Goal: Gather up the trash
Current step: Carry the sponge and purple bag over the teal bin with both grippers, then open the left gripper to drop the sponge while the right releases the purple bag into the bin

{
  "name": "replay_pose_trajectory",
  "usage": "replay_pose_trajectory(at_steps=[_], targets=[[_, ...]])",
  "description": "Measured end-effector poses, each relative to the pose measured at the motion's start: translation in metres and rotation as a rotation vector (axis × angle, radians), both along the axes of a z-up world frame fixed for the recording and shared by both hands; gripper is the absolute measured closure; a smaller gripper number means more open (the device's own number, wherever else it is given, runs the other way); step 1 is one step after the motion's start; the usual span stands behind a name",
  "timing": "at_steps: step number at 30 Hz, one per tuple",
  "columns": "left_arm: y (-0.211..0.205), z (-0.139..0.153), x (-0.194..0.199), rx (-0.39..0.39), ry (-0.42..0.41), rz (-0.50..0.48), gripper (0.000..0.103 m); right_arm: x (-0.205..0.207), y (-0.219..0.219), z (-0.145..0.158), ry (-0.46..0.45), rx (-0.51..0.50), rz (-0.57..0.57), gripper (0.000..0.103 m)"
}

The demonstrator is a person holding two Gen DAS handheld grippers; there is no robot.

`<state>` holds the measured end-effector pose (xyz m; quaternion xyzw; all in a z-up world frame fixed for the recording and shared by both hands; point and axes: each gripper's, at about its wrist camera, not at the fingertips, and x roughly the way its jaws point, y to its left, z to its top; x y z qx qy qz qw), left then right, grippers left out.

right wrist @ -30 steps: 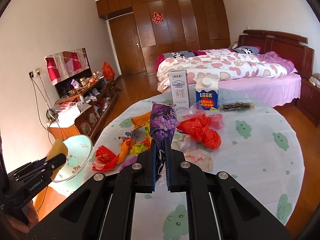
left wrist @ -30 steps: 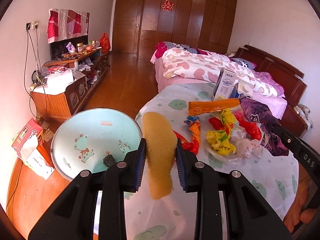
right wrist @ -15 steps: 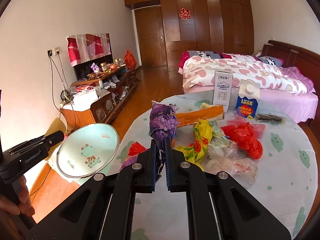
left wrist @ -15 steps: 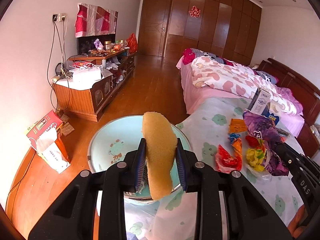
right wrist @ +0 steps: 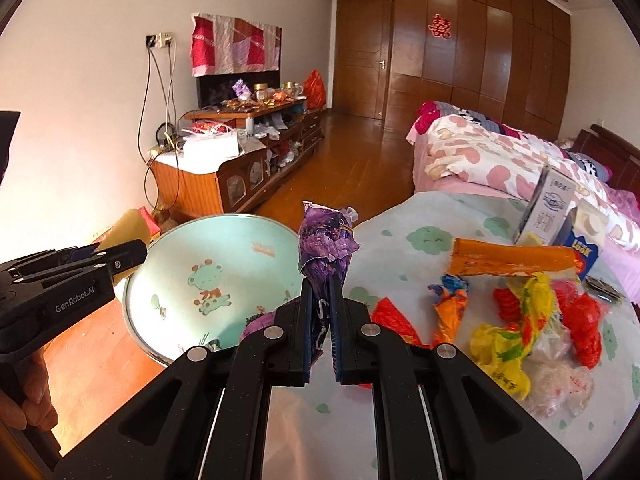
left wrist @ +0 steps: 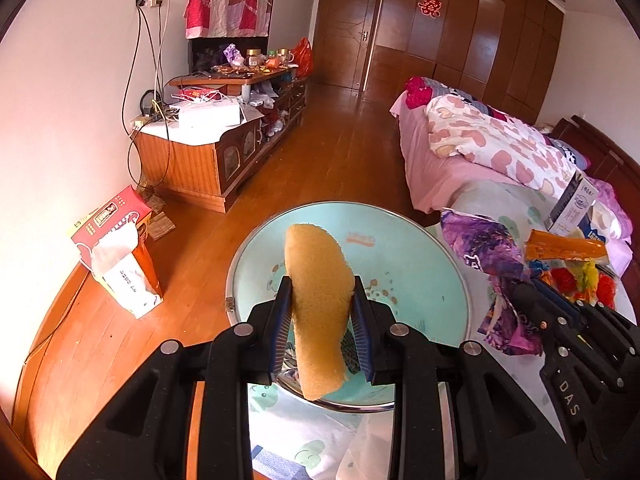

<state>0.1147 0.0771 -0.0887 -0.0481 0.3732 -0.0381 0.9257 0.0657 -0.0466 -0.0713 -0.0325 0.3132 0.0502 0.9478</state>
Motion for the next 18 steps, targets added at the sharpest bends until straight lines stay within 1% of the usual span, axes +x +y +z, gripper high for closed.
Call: replay_pose_trajectory(at_steps=[4,6,9,14,15,17,18], targets=[[0.003,-0.013,0.006,-0.005,0.031,0.002,0.075,0.019,0.017,-0.014,0.066,0.001,0.061,0.094],[0.004,-0.018,0.008,-0.006,0.041,0.000,0.075,0.029,0.021,-0.023,0.122,0.028,0.090,0.094],[0.005,-0.023,0.010,-0.009,0.054,-0.006,0.075,0.041,0.030,-0.035,0.192,0.043,0.134,0.094],[0.004,-0.032,0.014,-0.003,0.075,-0.002,0.075,0.048,0.037,-0.048,0.255,0.078,0.160,0.093],[0.004,-0.034,0.014,-0.001,0.078,-0.001,0.075,0.048,0.037,-0.050,0.259,0.087,0.164,0.092],[0.005,-0.036,0.016,-0.001,0.083,0.003,0.074,0.049,0.037,-0.050,0.262,0.090,0.162,0.086],[0.005,-0.036,0.016,-0.002,0.084,0.006,0.074,0.048,0.037,-0.049,0.259,0.093,0.163,0.080]])
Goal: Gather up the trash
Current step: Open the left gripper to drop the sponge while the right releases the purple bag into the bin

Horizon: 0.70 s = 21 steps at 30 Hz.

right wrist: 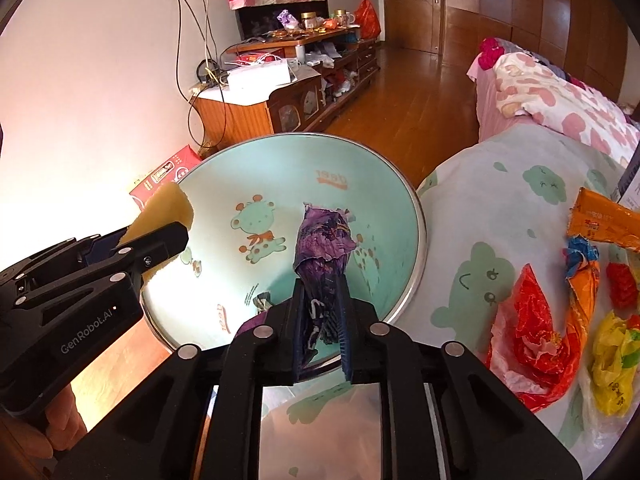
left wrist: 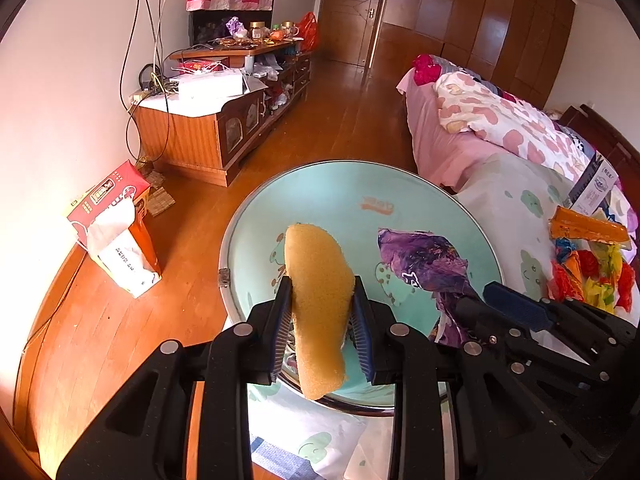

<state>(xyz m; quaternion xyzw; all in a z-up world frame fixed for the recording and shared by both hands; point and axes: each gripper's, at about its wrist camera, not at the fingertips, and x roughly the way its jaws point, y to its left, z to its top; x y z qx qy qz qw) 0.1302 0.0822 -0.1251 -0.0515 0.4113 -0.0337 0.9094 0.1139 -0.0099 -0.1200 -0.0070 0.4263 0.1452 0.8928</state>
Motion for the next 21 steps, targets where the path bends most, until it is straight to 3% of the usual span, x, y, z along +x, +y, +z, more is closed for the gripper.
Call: replay_pose_trajectory(at_steps=[2,4,13,16,21], targets=[[0.001,0.001,0.000,0.001,-0.004,0.006,0.072,-0.001,-0.001,0.003,-0.012,0.006,-0.005,0.072],[0.001,0.003,0.000,0.006,-0.008,0.015,0.064,-0.004,-0.005,0.008,-0.032,0.013,-0.018,0.059],[0.005,0.014,-0.005,0.021,-0.030,0.054,0.042,-0.015,-0.025,0.026,-0.103,0.035,-0.093,0.040],[0.005,0.018,-0.007,0.025,-0.037,0.057,0.037,-0.016,-0.030,0.027,-0.107,0.038,-0.101,0.039],[0.013,0.027,-0.011,0.016,-0.054,0.098,0.021,-0.020,-0.033,0.033,-0.129,0.041,-0.108,0.029]])
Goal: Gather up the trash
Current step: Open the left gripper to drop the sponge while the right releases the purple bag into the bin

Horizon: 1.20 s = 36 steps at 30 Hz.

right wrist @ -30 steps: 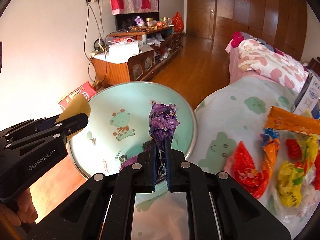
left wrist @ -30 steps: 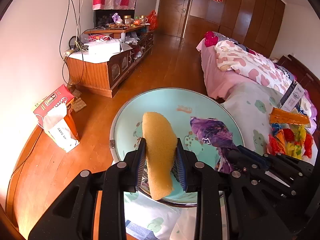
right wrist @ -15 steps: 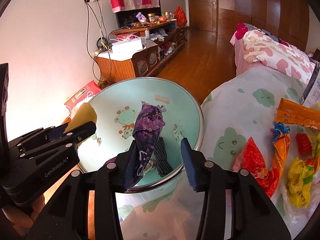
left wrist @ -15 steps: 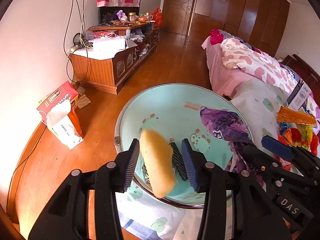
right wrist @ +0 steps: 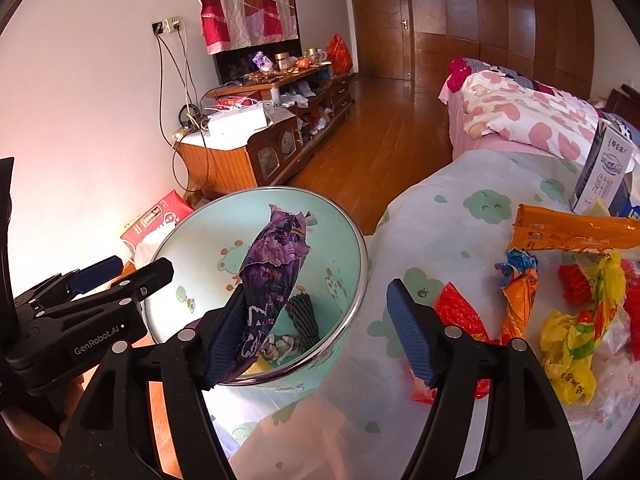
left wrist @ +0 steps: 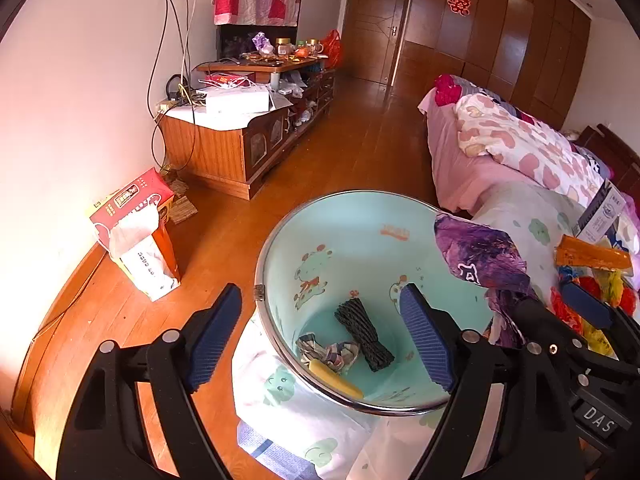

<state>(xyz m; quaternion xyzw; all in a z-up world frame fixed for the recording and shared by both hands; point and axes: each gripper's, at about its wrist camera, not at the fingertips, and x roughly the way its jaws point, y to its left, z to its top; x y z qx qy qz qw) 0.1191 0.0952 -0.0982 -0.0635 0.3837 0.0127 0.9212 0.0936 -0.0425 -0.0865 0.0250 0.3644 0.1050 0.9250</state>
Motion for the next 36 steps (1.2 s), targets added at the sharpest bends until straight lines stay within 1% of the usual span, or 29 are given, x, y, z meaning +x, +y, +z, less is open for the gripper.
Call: replay_pose_trajectory(at_steps=[1,6,8,9,10,12,14,17,20,22,23,24,28,30,31,32,33,34,35,36], targets=[[0.002,0.002,-0.001,-0.005,-0.004,0.008,0.021,-0.002,-0.001,0.002,-0.010,0.001,-0.005,0.024],[0.005,0.011,-0.007,0.001,-0.027,0.034,0.019,-0.013,-0.006,0.011,-0.071,-0.016,-0.054,0.013],[0.005,0.013,-0.010,-0.001,-0.031,0.034,0.019,-0.024,-0.008,0.014,-0.124,-0.072,-0.120,0.009],[0.004,0.014,-0.011,-0.001,-0.031,0.029,0.019,-0.030,-0.010,0.016,-0.160,-0.109,-0.171,0.007],[0.001,0.014,-0.014,0.003,-0.033,0.024,0.019,-0.037,-0.012,0.017,-0.195,-0.144,-0.221,0.007],[-0.004,0.014,-0.016,0.012,-0.034,0.011,0.019,-0.045,-0.018,0.017,-0.228,-0.180,-0.276,0.007],[-0.009,0.015,-0.019,0.018,-0.035,-0.003,0.018,-0.047,-0.032,0.016,-0.214,-0.176,-0.294,0.007],[-0.017,0.015,-0.022,0.034,-0.036,-0.013,0.017,-0.051,-0.058,0.012,-0.178,-0.141,-0.310,0.007],[-0.022,0.014,-0.023,0.049,-0.029,-0.020,0.017,-0.054,-0.075,0.010,-0.167,-0.097,-0.282,0.007],[-0.020,0.016,-0.024,0.047,-0.030,-0.008,0.017,-0.053,-0.076,0.009,-0.165,-0.078,-0.279,0.007],[-0.017,0.018,-0.023,0.044,-0.032,0.000,0.017,-0.050,-0.074,0.009,-0.156,-0.061,-0.259,0.007],[-0.013,0.020,-0.023,0.044,-0.036,0.010,0.017,-0.047,-0.070,0.008,-0.148,-0.047,-0.234,0.008],[0.007,0.028,-0.023,0.043,-0.053,0.063,0.017,-0.029,-0.036,0.007,-0.142,-0.043,-0.139,0.008],[0.019,0.030,-0.023,0.043,-0.058,0.095,0.016,-0.013,-0.015,0.007,-0.114,-0.004,-0.055,0.007],[0.024,0.031,-0.023,0.039,-0.058,0.109,0.016,-0.001,-0.001,0.004,-0.081,-0.012,0.003,0.006],[0.029,0.030,-0.024,0.033,-0.057,0.118,0.016,0.006,0.009,0.001,-0.055,-0.031,0.034,0.005],[0.032,0.029,-0.024,0.027,-0.055,0.123,0.016,0.018,0.019,-0.005,-0.006,-0.056,0.076,0.005],[0.035,0.029,-0.024,0.024,-0.053,0.130,0.016,0.031,0.025,-0.014,0.073,-0.059,0.110,0.005],[0.038,0.027,-0.023,0.023,-0.049,0.139,0.016,0.037,0.023,-0.018,0.120,-0.010,0.120,0.005],[0.040,0.025,-0.022,0.020,-0.045,0.147,0.016,0.038,0.018,-0.017,0.129,0.064,0.130,0.005]])
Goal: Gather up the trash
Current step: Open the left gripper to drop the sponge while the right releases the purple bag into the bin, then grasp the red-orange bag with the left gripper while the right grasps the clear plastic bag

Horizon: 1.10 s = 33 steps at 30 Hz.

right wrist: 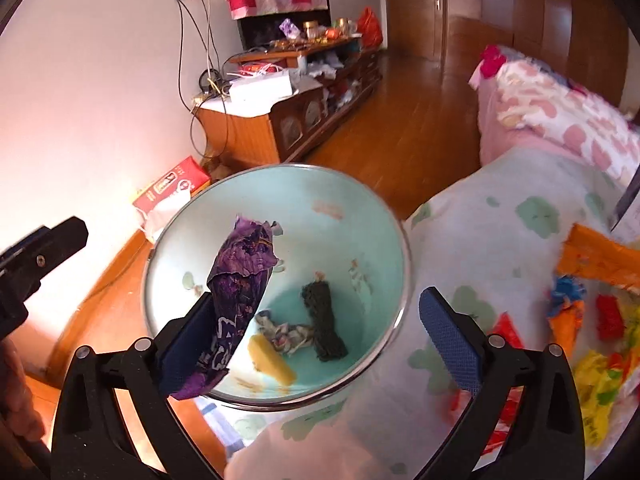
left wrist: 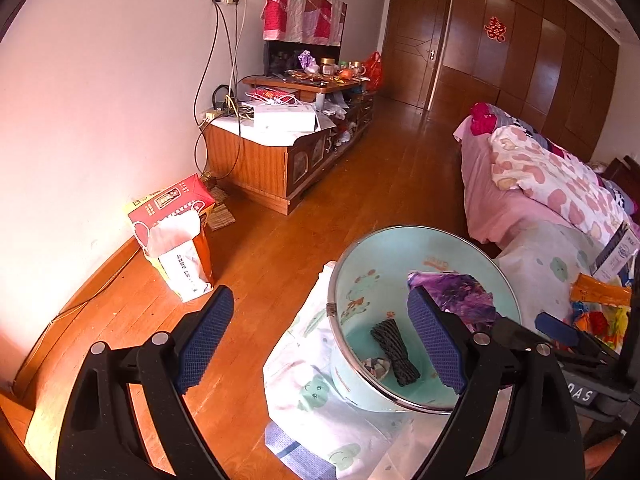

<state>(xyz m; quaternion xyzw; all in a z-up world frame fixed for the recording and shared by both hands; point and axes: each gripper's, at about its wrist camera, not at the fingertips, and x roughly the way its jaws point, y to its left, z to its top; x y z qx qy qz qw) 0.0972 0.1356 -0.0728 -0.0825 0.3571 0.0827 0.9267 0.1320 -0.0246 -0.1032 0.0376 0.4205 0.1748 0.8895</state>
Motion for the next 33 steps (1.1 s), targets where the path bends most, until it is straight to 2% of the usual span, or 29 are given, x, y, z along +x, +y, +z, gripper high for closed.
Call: replay_pose_trajectory(at_steps=[1,2,4,6,7,10,12,17,21,28,33], targets=[[0.002,-0.001,0.001,-0.007,0.004,0.005,0.016,-0.001,-0.007,0.000,0.003,0.084,-0.003,0.005],[0.003,-0.002,0.002,-0.013,0.006,0.006,0.016,-0.002,-0.013,-0.001,-0.003,0.091,-0.050,0.005],[0.003,-0.002,0.002,-0.013,0.004,0.006,0.016,0.000,-0.008,-0.004,0.008,0.002,-0.037,0.005],[0.002,-0.001,0.001,-0.011,0.003,0.004,0.016,-0.001,-0.016,-0.007,0.067,0.159,0.015,0.005],[0.001,-0.001,0.001,-0.012,0.002,0.000,0.016,0.002,-0.021,-0.011,0.115,0.212,0.001,0.005],[-0.004,0.001,0.000,-0.003,-0.003,-0.009,0.016,0.004,-0.028,-0.010,0.136,0.248,-0.029,0.005],[-0.005,0.000,0.000,-0.002,-0.002,-0.014,0.016,0.000,-0.033,-0.003,0.114,0.253,-0.062,0.005],[-0.005,0.001,-0.001,0.011,-0.006,-0.005,0.016,-0.026,-0.041,0.028,-0.071,0.118,-0.105,0.005],[-0.011,0.004,-0.005,0.031,-0.032,-0.009,0.011,-0.047,-0.071,0.036,-0.159,0.067,-0.185,0.005],[-0.042,-0.003,-0.004,0.041,-0.027,-0.078,0.009,-0.092,-0.158,0.030,-0.236,-0.079,-0.460,0.005],[-0.083,-0.009,-0.006,0.061,-0.012,-0.169,0.009,-0.124,-0.216,0.018,-0.246,-0.180,-0.634,0.005]])
